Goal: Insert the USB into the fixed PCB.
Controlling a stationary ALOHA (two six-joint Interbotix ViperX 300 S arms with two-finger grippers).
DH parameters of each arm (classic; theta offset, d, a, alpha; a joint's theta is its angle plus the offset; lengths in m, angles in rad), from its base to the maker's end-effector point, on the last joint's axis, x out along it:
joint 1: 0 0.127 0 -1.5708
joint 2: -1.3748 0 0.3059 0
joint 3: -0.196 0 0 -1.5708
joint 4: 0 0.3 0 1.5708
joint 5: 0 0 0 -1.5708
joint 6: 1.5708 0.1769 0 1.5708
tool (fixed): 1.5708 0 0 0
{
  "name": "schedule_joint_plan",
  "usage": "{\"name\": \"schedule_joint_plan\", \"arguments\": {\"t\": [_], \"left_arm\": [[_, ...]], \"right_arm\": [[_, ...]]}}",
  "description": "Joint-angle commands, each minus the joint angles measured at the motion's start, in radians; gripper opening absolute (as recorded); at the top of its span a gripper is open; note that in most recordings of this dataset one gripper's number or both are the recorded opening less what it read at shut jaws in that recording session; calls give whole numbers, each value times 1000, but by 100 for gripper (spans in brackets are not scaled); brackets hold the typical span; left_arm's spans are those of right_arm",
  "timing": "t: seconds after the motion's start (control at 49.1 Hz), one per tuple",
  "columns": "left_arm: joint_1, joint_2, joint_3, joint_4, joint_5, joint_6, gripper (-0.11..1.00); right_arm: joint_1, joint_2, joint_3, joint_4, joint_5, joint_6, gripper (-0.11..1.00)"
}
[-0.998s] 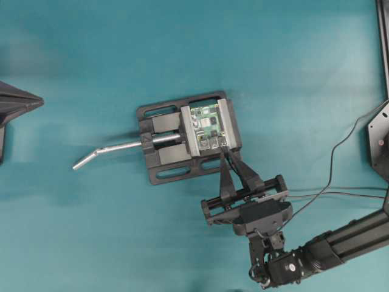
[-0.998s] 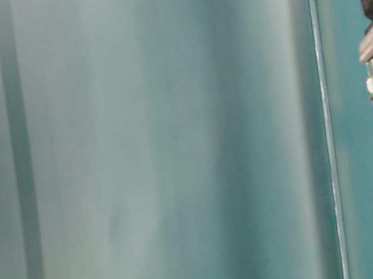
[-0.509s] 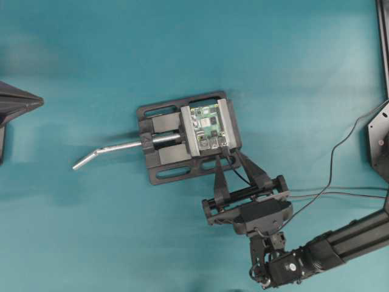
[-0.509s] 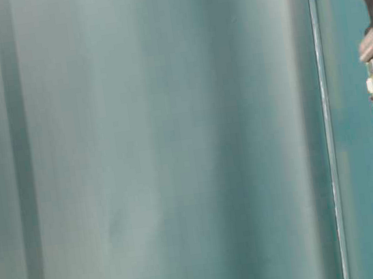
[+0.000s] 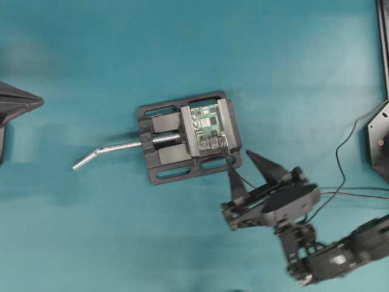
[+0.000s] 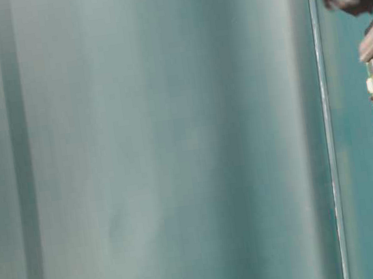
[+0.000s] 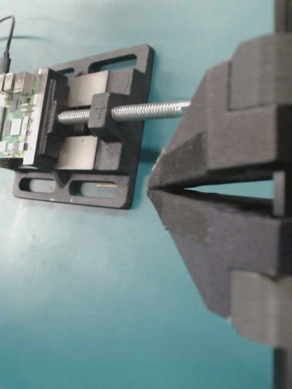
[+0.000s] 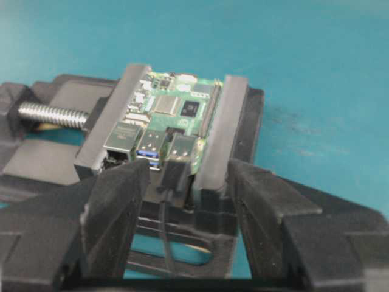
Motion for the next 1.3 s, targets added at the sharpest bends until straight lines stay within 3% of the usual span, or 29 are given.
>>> {"name": "schedule_joint_plan", "arguments": {"t": [0.0,0.285,0.468,0.672,1.038,1.161,1.283], "left_arm": [[0,8,-29,3,-5,-5,4],[0,8,-29,3,-6,-5,4],[0,8,-29,3,-5,-5,4],[0,8,-29,3,-5,-5,4],[0,8,-29,5,-5,-5,4],[0,8,-29,3,-5,-5,4],[0,8,-29,3,-5,-5,4]], "right_arm": [[9,-103,64,-38,31,-2,61],[0,-387,347,-232,146,0,61],[-77,-563,502,-321,287,0,61],[-273,-769,620,-518,637,-2,61],[-699,-1114,750,-937,1177,0,61],[-801,-1220,796,-1023,1328,8,61],[-844,-1361,844,-1072,1462,9,61]]}}
